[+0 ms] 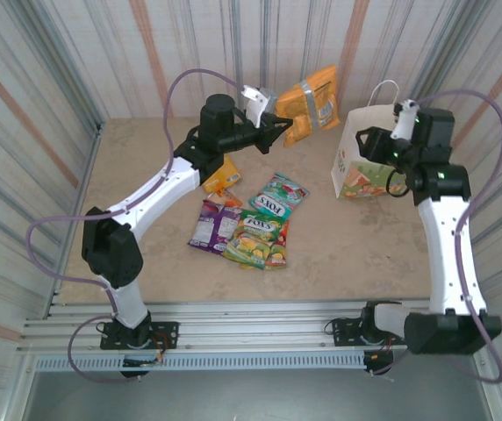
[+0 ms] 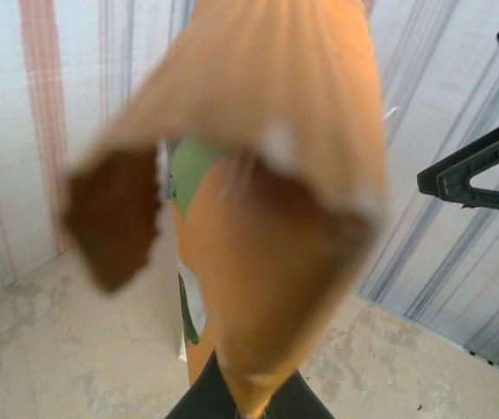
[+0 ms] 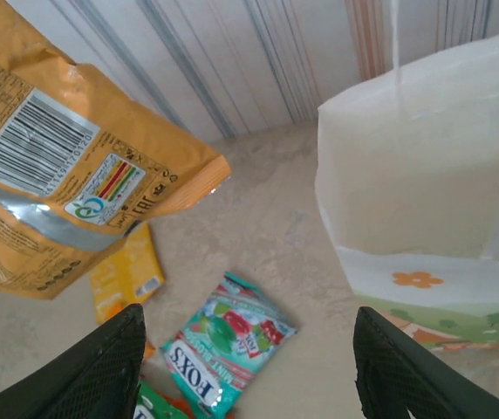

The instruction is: Place the snacks into the paper bag

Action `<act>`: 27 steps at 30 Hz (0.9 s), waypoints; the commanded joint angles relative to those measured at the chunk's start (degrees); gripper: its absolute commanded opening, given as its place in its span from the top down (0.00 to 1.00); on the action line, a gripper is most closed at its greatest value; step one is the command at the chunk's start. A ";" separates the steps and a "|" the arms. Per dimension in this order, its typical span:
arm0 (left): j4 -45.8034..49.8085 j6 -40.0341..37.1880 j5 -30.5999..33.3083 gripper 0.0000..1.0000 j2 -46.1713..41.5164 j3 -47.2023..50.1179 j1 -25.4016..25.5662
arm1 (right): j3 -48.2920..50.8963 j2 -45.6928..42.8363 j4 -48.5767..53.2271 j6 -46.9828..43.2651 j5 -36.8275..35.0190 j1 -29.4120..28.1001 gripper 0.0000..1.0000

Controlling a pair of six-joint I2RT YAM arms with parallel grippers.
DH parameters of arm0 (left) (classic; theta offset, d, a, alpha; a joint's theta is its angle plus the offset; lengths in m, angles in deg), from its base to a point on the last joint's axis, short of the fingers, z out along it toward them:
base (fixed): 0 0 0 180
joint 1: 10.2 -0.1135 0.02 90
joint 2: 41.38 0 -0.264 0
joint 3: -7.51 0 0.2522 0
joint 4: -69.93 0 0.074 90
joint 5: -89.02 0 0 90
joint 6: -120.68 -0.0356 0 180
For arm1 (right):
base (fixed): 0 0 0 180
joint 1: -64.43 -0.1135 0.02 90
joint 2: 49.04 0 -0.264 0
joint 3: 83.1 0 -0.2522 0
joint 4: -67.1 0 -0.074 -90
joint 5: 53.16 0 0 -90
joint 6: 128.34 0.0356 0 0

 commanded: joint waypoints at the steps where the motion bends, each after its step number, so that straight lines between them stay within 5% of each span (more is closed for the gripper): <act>1: 3.42 -2.07 4.59 1.00 -3.54 -0.33 -1.56 | -6.97 5.61 11.54 -3.22 -8.14 -2.65 0.36; 14: 5.44 -2.94 6.93 1.00 -11.45 8.91 -6.12 | -33.38 30.27 26.25 -9.99 -13.73 -4.42 0.37; 27: 5.73 -1.85 5.73 1.00 -12.65 11.19 -7.86 | -40.94 41.78 29.94 -8.64 -8.61 -4.42 0.54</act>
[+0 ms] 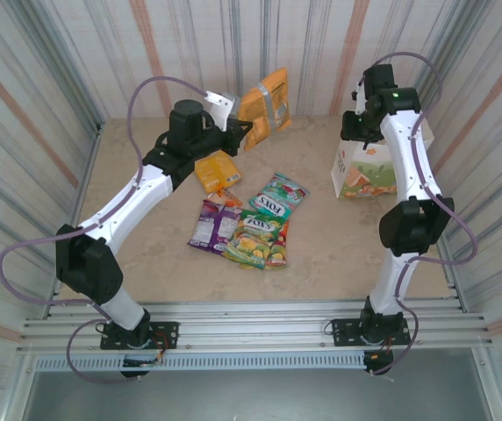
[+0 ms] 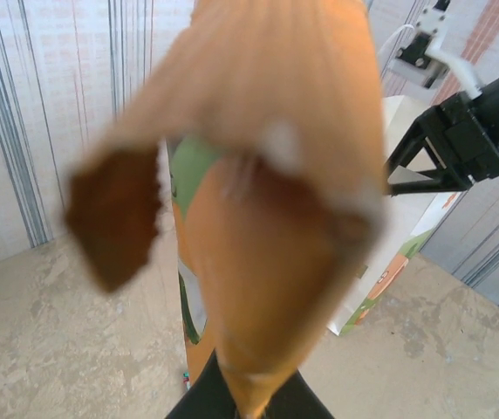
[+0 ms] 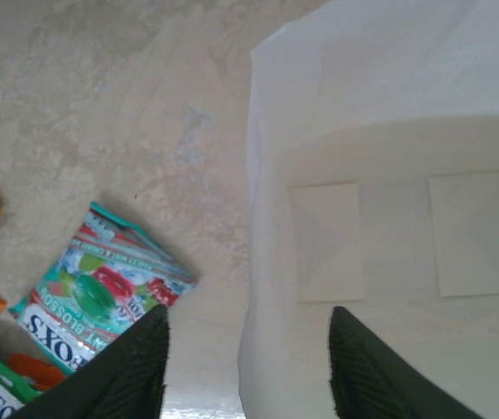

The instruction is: Place the snacks into the paper bag

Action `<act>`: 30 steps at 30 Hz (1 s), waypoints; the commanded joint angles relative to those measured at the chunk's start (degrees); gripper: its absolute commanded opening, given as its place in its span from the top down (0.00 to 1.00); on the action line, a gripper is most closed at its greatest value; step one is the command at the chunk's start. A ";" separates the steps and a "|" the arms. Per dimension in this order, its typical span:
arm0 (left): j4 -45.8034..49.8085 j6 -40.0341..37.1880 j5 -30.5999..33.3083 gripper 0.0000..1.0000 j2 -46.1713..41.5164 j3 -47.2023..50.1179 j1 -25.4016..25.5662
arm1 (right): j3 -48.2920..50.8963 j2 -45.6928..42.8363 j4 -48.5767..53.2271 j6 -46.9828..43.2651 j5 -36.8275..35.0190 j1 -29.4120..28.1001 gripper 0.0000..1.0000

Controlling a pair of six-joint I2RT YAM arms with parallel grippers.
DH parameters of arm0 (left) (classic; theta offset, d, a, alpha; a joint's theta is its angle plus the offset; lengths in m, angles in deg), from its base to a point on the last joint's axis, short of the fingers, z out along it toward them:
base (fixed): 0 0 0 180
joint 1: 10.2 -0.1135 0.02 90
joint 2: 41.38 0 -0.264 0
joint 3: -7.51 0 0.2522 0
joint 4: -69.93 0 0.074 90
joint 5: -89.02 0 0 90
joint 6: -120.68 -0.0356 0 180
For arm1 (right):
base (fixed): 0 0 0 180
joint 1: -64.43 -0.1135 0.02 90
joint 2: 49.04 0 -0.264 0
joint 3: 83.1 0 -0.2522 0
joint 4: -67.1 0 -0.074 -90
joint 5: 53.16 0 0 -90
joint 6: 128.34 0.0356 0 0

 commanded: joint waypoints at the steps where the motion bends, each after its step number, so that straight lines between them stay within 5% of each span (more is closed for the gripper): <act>1: -0.44 -0.30 -0.90 1.00 -2.70 0.70 -0.85 | -2.19 1.15 2.47 0.29 2.94 -0.19 0.58; 11: 1.03 -0.29 -0.65 1.00 -3.56 0.88 -1.14 | -5.29 1.49 8.38 3.24 -0.03 -0.92 1.00; 30: 2.70 0.56 0.39 1.00 -10.82 7.46 -1.20 | 12.58 -13.99 11.19 17.84 -8.96 -11.50 1.00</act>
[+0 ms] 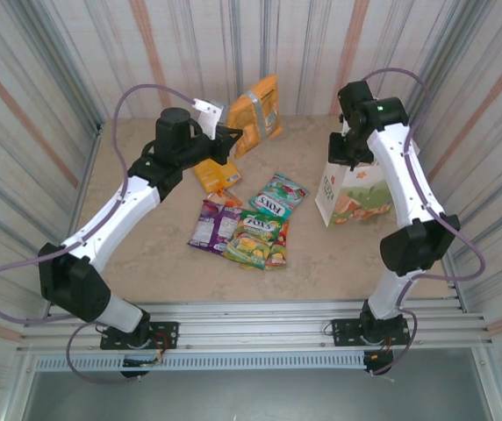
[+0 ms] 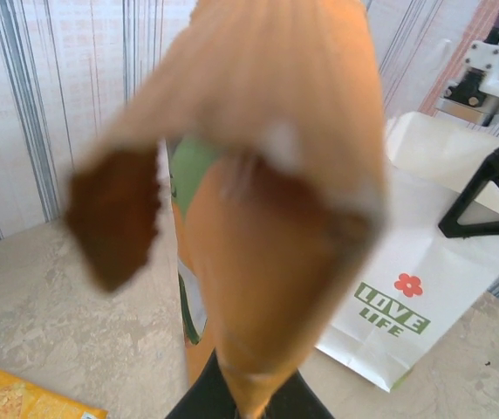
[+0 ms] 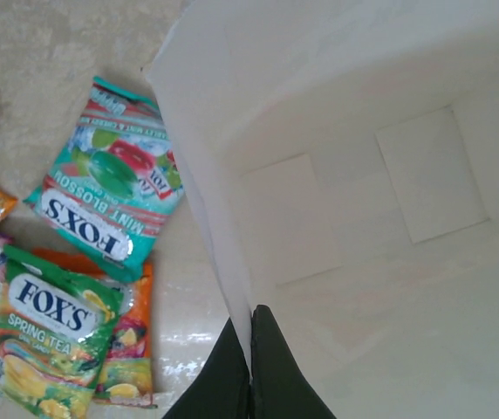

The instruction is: Place the snacks into the paper bag

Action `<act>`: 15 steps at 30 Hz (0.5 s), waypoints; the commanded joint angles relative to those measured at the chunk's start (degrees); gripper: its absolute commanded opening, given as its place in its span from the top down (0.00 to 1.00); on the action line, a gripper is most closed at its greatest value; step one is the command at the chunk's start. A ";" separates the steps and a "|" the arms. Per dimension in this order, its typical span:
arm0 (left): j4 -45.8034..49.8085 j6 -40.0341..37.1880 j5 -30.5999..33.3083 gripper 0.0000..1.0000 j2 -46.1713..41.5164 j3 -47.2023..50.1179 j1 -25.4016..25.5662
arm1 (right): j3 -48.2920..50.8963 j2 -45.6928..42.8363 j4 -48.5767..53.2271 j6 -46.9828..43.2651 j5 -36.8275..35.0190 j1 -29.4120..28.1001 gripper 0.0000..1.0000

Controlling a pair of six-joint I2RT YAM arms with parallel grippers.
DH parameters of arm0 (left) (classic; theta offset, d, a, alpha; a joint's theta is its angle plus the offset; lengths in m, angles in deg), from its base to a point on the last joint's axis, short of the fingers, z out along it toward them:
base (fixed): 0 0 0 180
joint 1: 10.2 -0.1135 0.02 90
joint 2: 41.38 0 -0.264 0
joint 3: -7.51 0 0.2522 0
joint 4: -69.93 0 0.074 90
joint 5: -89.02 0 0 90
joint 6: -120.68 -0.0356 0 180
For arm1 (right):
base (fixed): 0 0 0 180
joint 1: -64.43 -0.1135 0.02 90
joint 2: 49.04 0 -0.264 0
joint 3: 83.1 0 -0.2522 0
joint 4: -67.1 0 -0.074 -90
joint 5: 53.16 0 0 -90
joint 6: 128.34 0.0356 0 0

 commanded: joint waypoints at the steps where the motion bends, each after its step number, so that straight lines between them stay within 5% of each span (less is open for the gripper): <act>1: -0.19 0.54 -0.02 1.00 -3.08 1.57 -0.39 | 3.63 -3.19 0.39 5.81 -1.66 -1.92 1.00; 15: 0.07 2.00 -2.31 1.00 -5.71 3.05 -0.37 | 16.18 -12.52 -8.51 18.69 -4.93 -9.77 1.00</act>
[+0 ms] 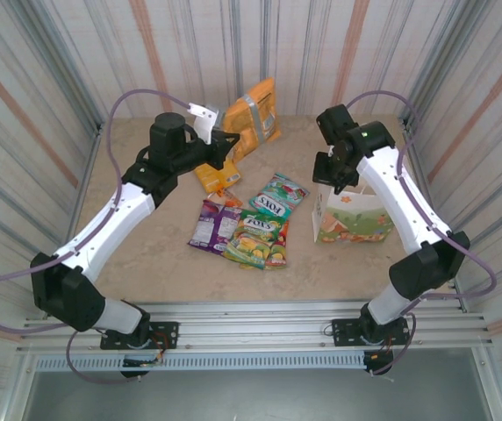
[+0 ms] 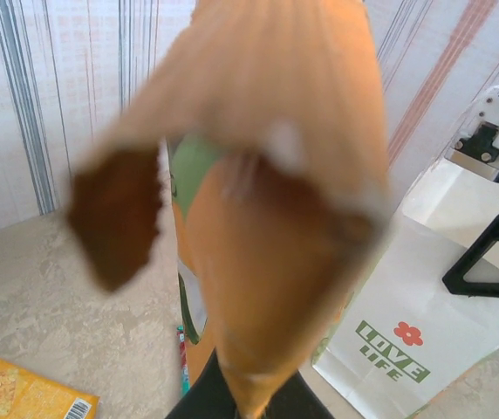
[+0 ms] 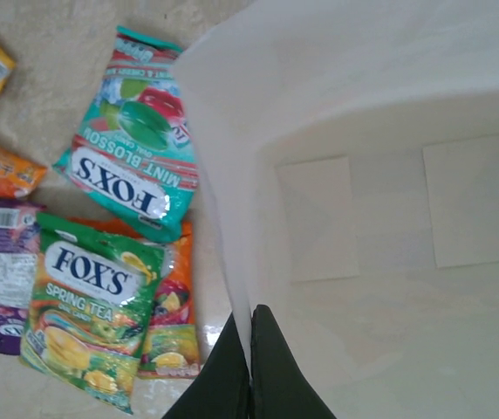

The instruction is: Place the snacks into the paper bag

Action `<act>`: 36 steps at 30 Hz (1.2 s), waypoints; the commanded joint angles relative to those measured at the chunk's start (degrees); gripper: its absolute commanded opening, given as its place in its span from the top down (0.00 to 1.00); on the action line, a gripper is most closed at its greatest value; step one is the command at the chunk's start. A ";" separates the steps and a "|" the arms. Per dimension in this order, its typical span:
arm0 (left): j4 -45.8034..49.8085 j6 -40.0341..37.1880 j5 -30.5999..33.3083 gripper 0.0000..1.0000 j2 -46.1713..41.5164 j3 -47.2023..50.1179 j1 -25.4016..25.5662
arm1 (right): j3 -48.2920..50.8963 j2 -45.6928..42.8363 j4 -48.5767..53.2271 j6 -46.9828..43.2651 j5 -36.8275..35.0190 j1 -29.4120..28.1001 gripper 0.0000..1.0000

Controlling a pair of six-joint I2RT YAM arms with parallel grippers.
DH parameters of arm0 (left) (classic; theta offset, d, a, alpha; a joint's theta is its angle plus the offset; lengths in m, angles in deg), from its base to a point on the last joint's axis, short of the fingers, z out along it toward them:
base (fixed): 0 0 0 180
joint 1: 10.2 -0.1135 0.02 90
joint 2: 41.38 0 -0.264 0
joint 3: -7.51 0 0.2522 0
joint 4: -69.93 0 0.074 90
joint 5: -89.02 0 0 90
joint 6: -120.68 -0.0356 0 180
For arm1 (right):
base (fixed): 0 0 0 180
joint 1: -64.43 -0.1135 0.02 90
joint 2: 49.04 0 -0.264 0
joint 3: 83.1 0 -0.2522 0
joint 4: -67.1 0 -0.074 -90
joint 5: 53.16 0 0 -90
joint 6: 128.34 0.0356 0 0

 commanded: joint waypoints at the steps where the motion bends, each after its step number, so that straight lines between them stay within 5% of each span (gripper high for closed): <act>1: -0.06 0.82 -1.82 1.00 -2.43 0.34 -0.31 | 1.81 -3.49 -3.31 5.55 -2.76 -1.39 1.00; 16: -0.05 1.22 -2.04 1.00 -3.64 1.22 -0.37 | 2.67 -2.82 -6.56 5.59 -0.65 -2.77 1.00; 24: -0.25 1.30 -1.94 1.00 -3.76 1.59 -0.31 | 2.42 -2.92 -7.64 4.31 0.82 -2.77 0.56; 36: 0.09 0.77 -5.94 1.00 -3.48 -0.39 -0.35 | 1.98 -6.37 -10.45 -1.36 0.91 -2.77 0.39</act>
